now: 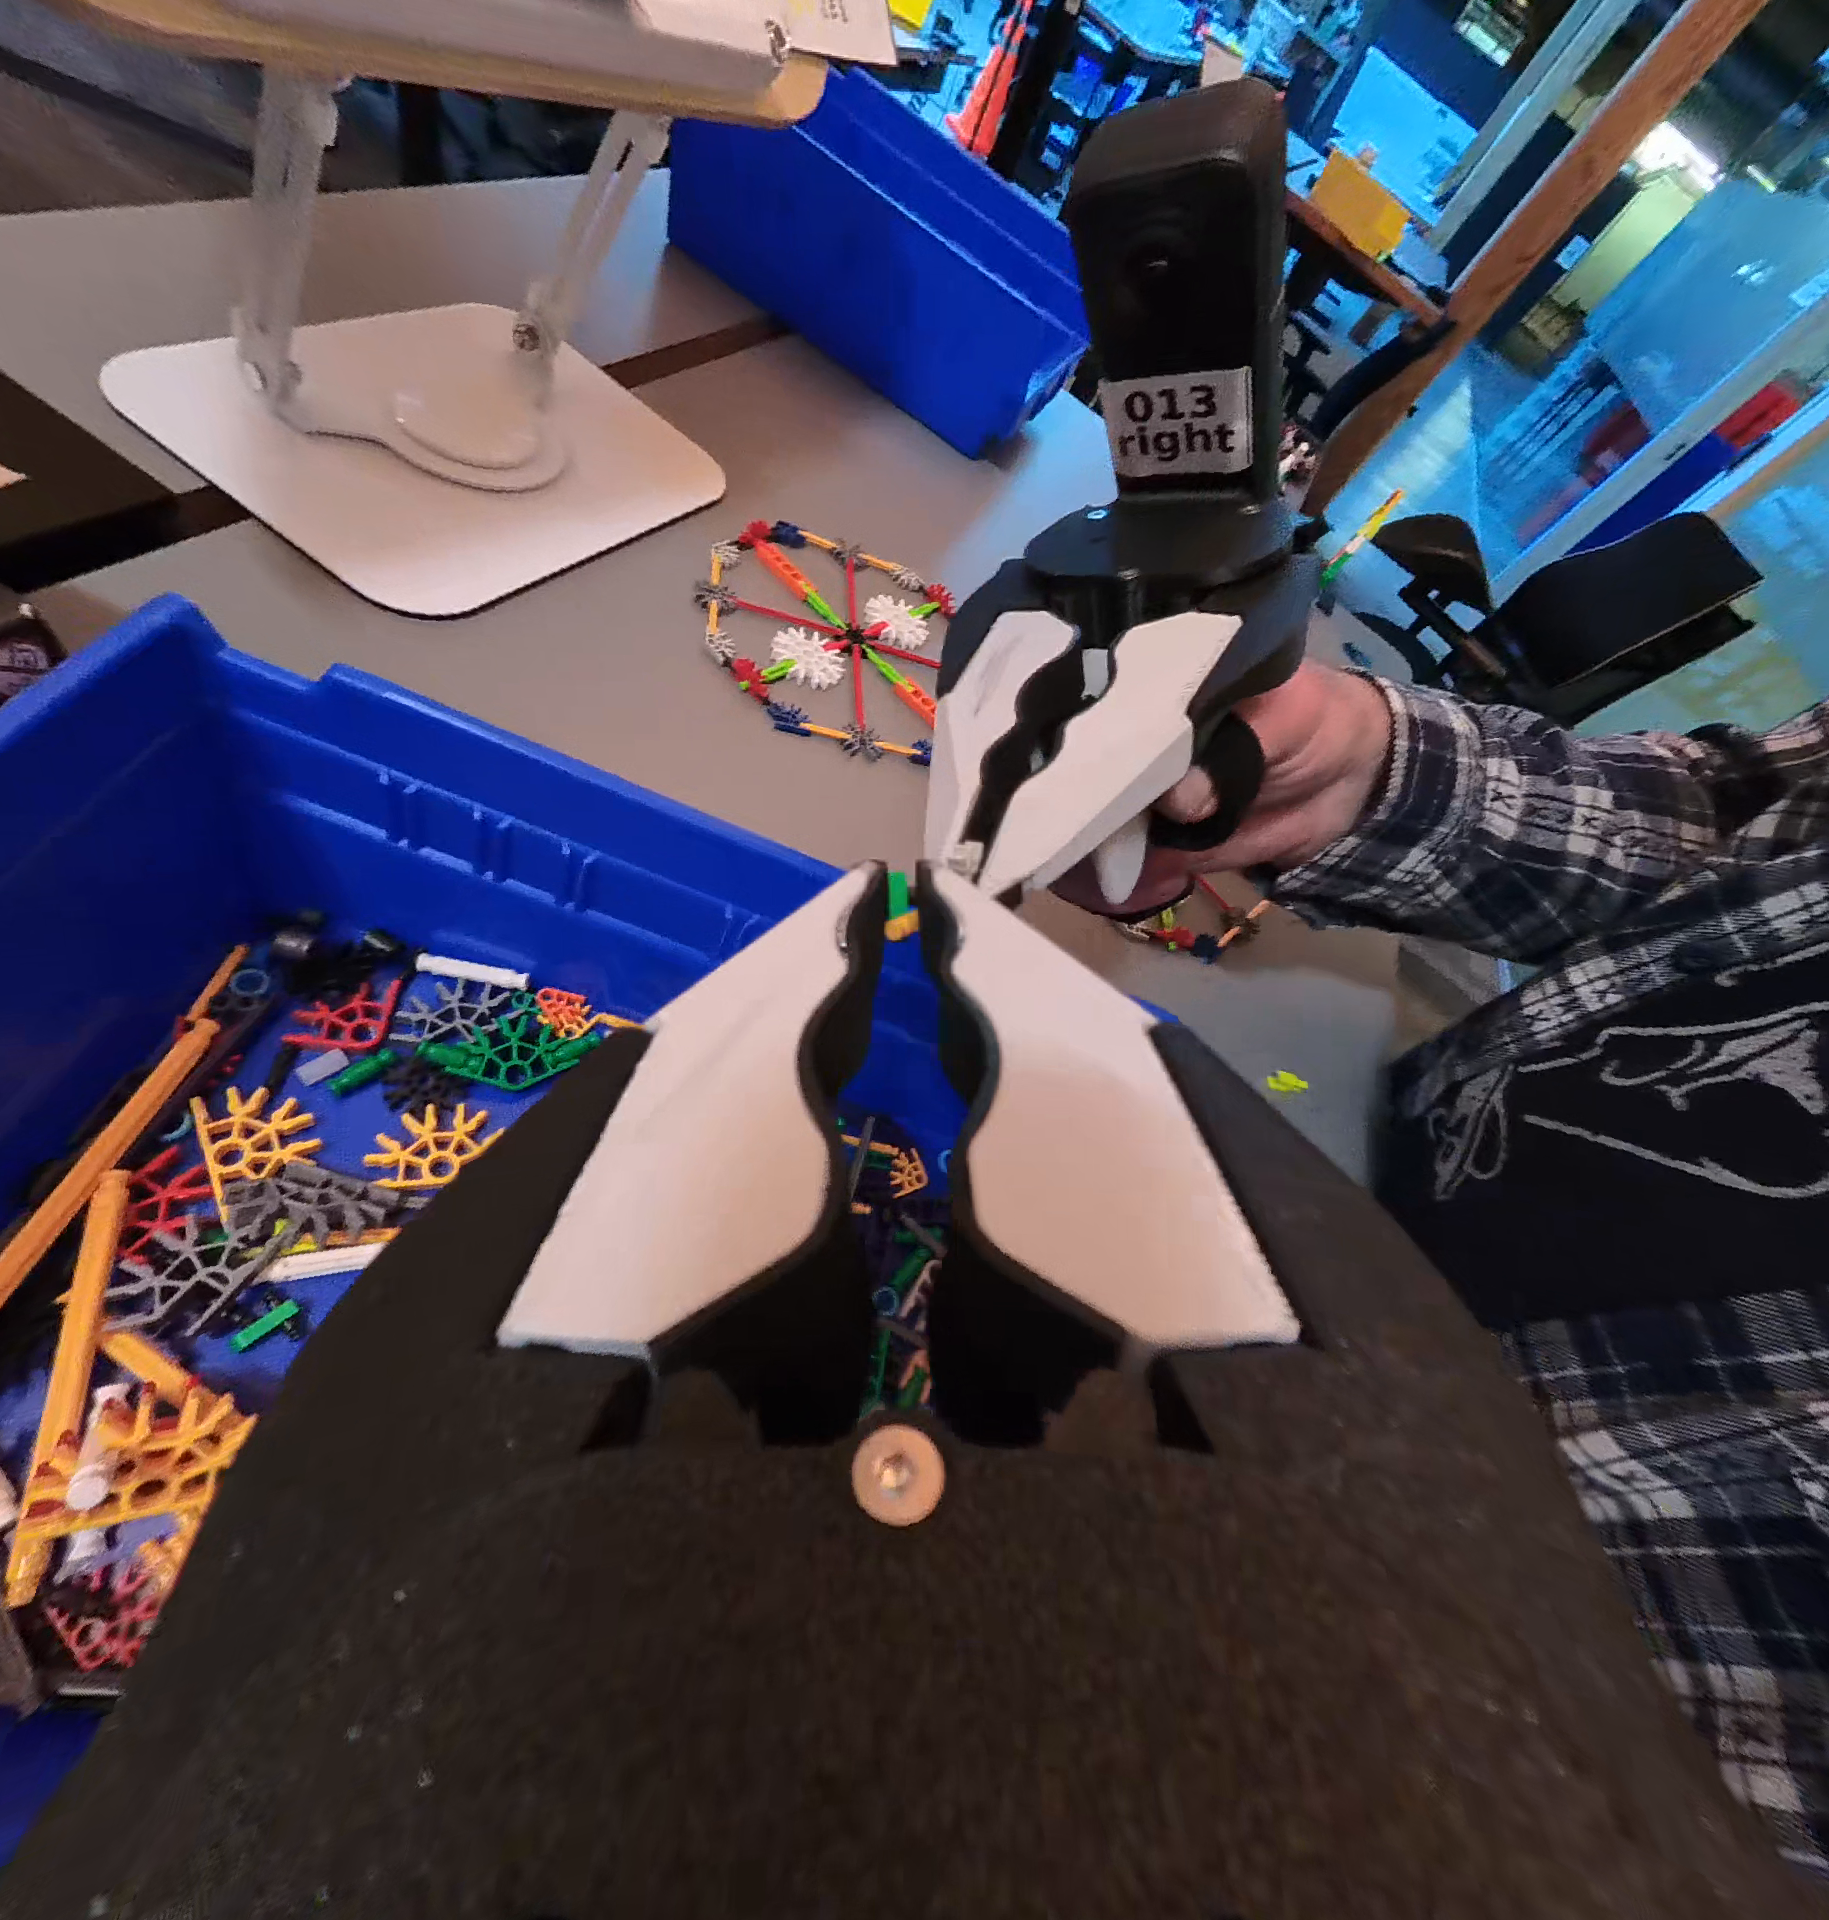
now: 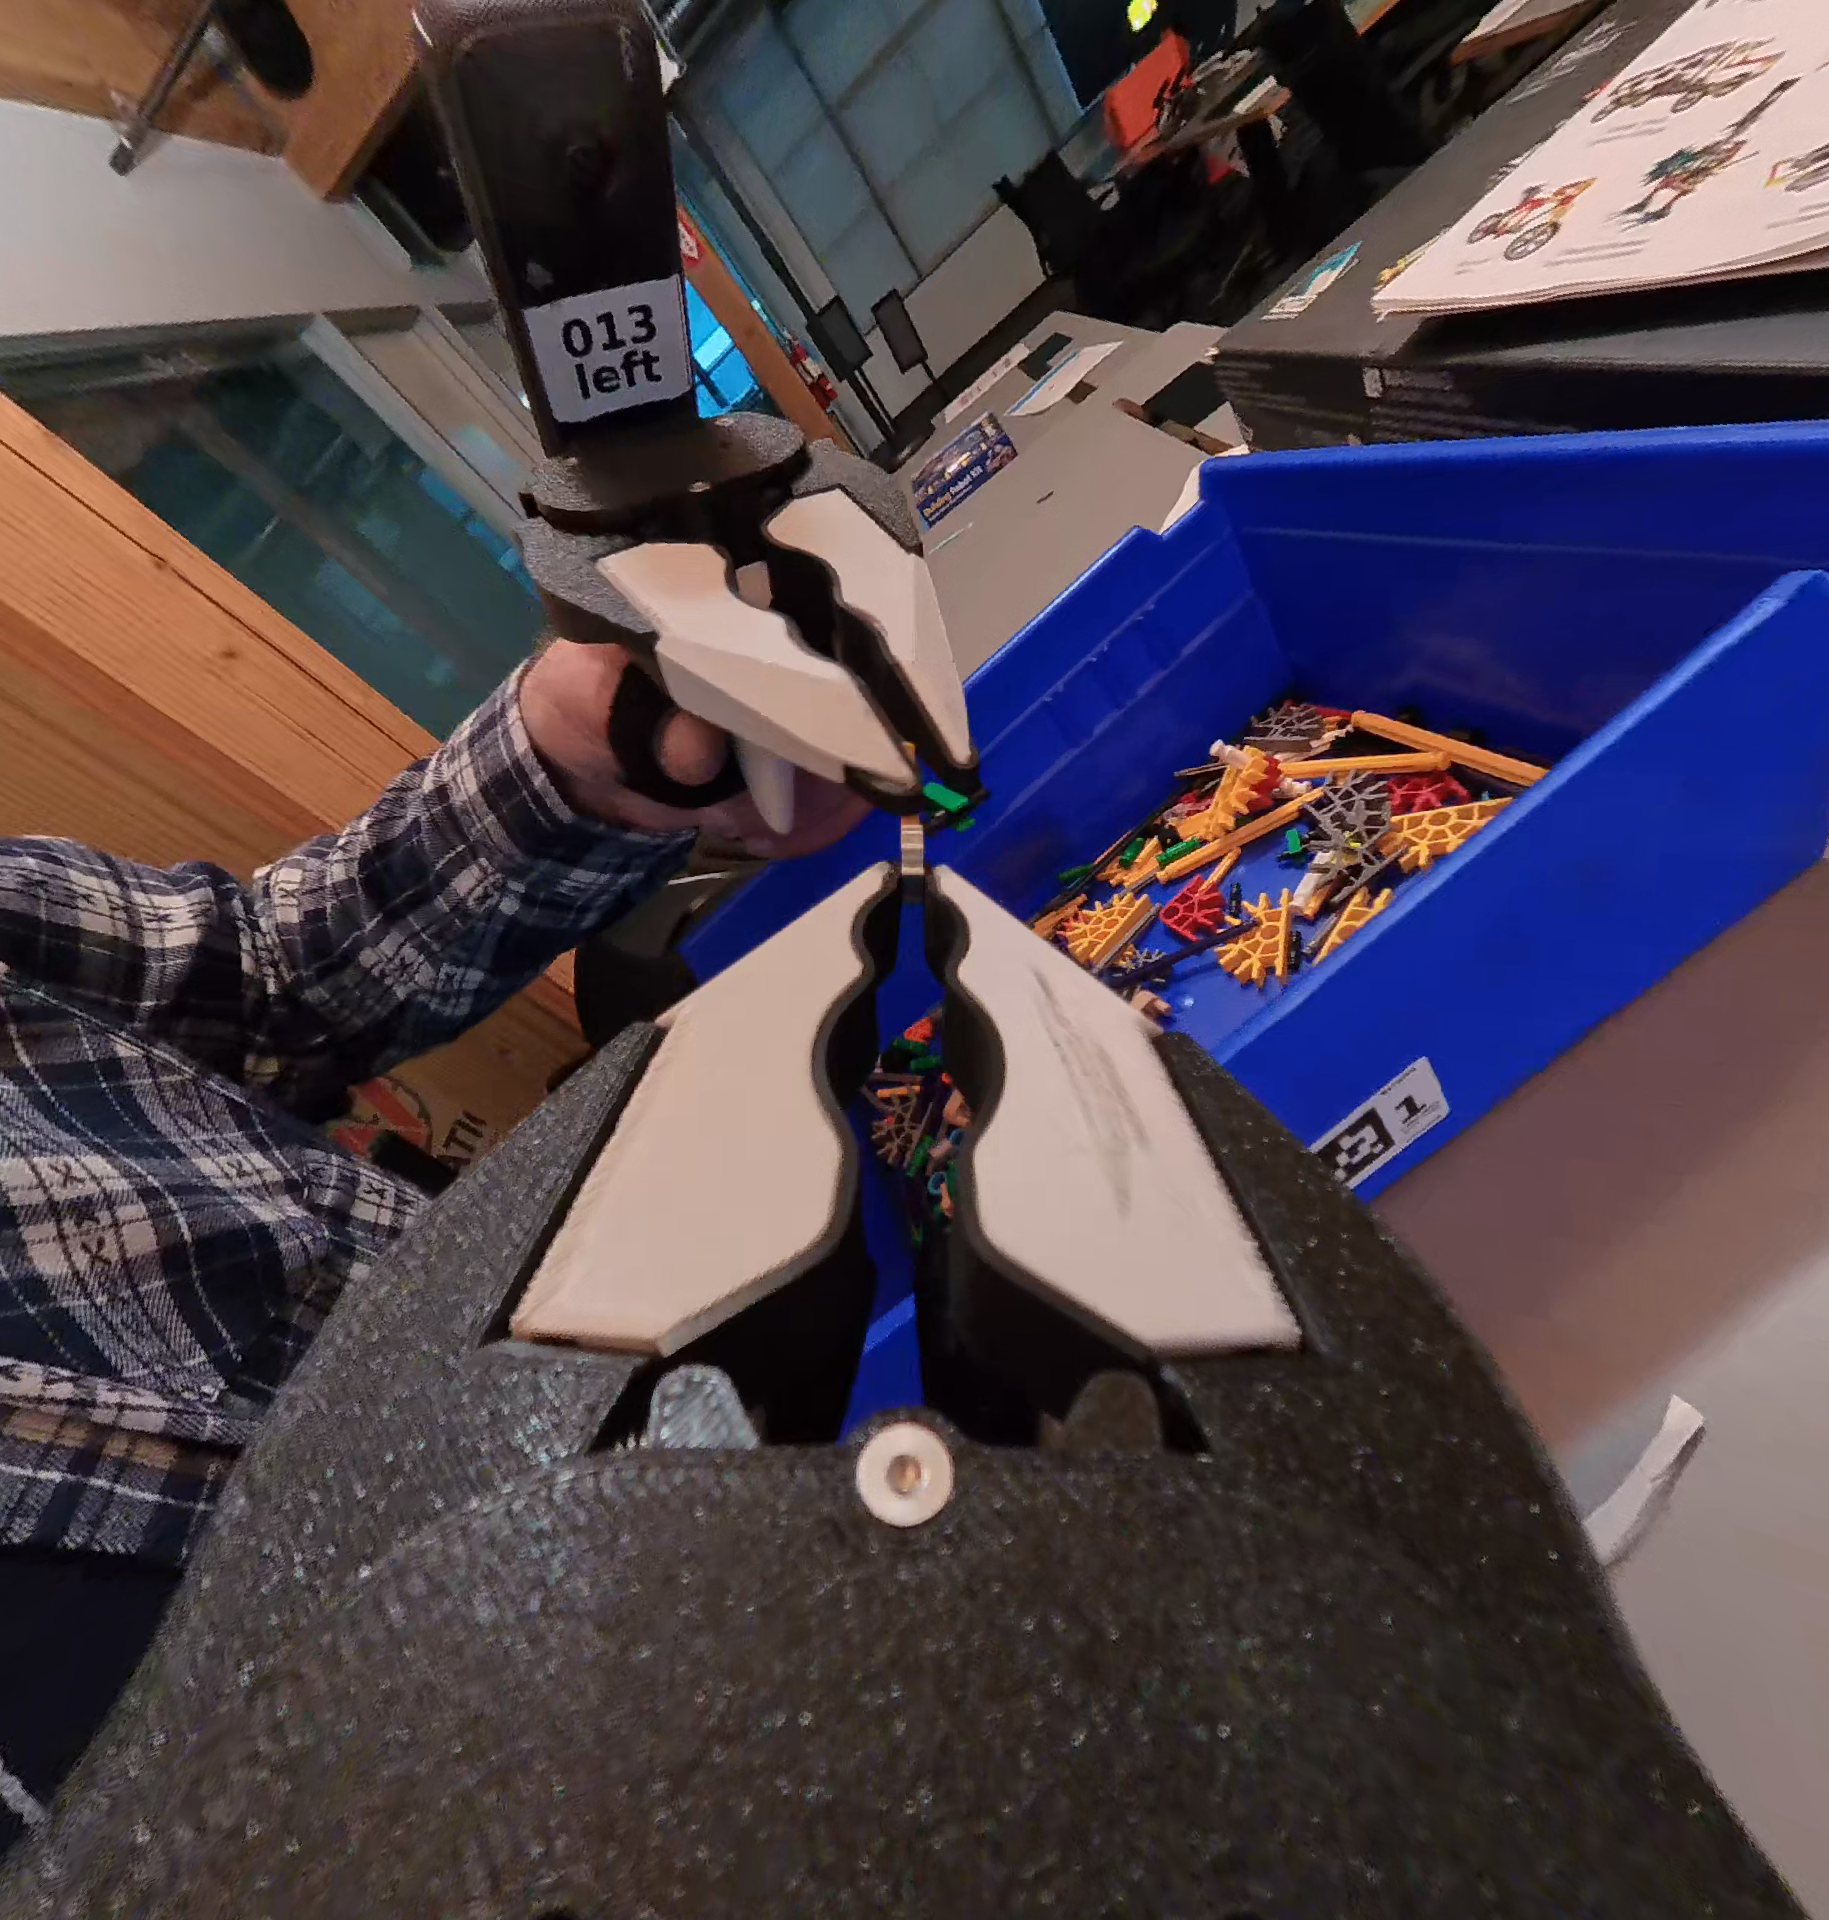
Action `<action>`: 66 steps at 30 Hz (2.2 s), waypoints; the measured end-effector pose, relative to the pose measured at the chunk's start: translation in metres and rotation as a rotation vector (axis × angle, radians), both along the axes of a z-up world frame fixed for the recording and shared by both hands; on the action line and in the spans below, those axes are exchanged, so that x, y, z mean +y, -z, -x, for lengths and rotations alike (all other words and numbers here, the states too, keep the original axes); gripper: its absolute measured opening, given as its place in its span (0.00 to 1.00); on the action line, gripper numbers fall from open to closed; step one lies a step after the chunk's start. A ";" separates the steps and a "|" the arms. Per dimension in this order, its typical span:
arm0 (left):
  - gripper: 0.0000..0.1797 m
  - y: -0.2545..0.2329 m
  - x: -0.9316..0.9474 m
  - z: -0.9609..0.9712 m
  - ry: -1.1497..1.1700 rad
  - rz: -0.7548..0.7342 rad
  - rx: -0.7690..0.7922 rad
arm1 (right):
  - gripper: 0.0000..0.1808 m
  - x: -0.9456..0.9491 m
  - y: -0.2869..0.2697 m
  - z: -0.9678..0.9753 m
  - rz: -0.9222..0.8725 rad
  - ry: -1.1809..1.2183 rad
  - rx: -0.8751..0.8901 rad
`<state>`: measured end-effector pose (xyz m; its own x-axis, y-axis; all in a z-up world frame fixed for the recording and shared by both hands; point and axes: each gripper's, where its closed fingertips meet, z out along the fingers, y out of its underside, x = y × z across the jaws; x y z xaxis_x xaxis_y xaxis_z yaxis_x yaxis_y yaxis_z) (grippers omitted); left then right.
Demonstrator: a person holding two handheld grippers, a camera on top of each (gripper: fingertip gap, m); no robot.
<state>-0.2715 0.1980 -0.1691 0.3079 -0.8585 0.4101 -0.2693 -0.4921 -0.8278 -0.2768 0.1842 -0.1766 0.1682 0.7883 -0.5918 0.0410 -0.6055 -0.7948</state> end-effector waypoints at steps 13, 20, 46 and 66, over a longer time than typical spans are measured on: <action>0.04 0.008 -0.010 0.005 0.105 -0.003 0.098 | 0.01 -0.002 0.002 0.005 -0.016 -0.044 -0.006; 0.00 0.015 -0.005 0.007 0.052 -0.086 0.176 | 0.01 0.009 0.011 0.006 -0.028 0.031 -0.064; 0.01 0.030 0.018 0.031 -0.457 -0.268 0.454 | 0.00 0.026 -0.004 -0.001 -0.115 0.359 -0.121; 0.07 0.036 0.027 0.028 -0.310 -0.383 0.707 | 0.01 -0.110 -0.020 -0.059 -0.292 0.212 -0.176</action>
